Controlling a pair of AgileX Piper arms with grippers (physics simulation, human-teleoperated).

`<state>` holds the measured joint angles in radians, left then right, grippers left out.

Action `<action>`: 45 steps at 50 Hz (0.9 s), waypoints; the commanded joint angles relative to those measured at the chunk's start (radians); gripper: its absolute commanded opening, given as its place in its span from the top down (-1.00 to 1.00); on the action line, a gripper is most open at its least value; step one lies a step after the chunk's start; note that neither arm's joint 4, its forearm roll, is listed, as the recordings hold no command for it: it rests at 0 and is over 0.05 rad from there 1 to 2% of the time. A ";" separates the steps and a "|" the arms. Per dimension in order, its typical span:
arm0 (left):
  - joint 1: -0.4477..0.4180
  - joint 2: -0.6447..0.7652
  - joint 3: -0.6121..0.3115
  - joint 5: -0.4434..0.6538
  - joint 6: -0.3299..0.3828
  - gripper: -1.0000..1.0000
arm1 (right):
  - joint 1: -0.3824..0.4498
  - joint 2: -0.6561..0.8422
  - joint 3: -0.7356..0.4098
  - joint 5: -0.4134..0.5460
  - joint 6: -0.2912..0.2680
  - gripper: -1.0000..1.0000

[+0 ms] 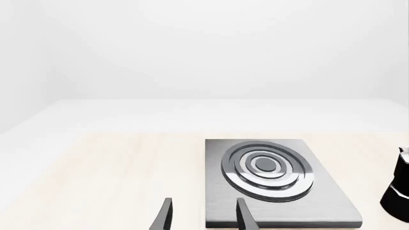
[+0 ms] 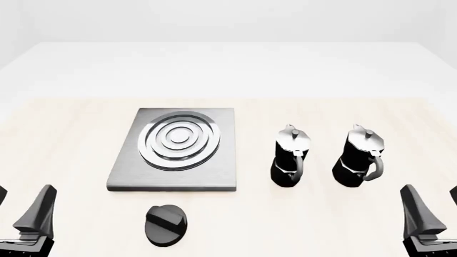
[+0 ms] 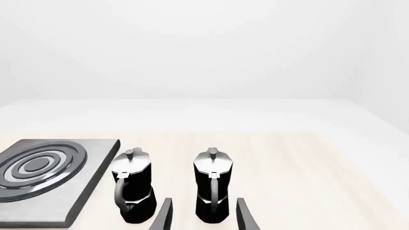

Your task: Turn off the stove.

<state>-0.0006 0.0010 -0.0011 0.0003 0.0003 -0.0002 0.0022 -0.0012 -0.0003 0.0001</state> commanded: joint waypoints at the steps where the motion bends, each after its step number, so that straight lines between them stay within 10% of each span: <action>1: -0.005 0.002 -0.003 0.003 0.003 -1.00 | -0.004 0.008 -0.003 0.000 0.000 -1.00; 18: -0.009 0.005 -0.009 0.009 0.026 -1.00 | -0.007 0.003 -0.001 0.002 0.004 -1.00; 34: -0.028 0.301 -0.126 -0.008 0.005 -1.00 | -0.003 0.011 0.000 -0.009 0.011 -1.00; 45: -0.124 0.461 -0.178 0.064 0.147 -1.00 | 0.000 0.021 -0.001 -0.020 0.016 -1.00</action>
<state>-0.0628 0.3112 -0.1351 0.0281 0.0678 -0.0031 0.0161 -0.0018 -0.0126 0.0121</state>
